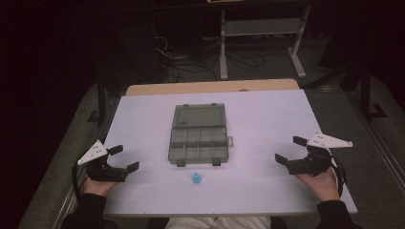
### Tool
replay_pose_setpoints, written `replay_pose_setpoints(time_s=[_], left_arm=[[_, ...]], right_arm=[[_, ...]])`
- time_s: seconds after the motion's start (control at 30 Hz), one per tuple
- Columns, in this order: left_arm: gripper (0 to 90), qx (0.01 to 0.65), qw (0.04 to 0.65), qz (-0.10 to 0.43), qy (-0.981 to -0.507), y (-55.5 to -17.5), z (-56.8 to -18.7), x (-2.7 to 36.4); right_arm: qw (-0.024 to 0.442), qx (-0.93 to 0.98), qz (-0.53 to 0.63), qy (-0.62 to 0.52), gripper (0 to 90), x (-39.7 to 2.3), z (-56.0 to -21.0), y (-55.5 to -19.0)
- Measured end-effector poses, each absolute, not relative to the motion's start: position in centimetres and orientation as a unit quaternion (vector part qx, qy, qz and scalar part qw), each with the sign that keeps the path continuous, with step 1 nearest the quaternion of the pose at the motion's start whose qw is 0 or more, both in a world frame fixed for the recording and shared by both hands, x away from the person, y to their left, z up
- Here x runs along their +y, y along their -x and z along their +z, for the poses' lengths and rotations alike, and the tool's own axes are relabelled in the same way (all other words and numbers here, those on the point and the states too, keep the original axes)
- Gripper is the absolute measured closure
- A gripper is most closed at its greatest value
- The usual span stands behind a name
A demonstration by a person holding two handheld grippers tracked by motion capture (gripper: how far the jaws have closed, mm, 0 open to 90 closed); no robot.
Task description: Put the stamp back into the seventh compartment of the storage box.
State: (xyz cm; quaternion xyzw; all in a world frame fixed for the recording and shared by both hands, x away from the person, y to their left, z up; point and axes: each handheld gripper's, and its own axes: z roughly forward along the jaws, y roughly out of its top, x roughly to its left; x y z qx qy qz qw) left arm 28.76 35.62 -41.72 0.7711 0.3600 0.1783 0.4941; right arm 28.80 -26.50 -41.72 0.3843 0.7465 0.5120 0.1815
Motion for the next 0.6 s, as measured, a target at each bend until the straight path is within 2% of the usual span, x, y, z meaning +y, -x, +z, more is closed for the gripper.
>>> replay_pose_setpoints(time_s=[0.6], left_arm=[[0.0, 0.333, 0.482, 0.179, -0.790, -29.2, -40.6, 34.1]], right_arm=[[0.185, 0.747, 0.511, -0.383, 0.0, -26.6, -41.7, -28.6]])
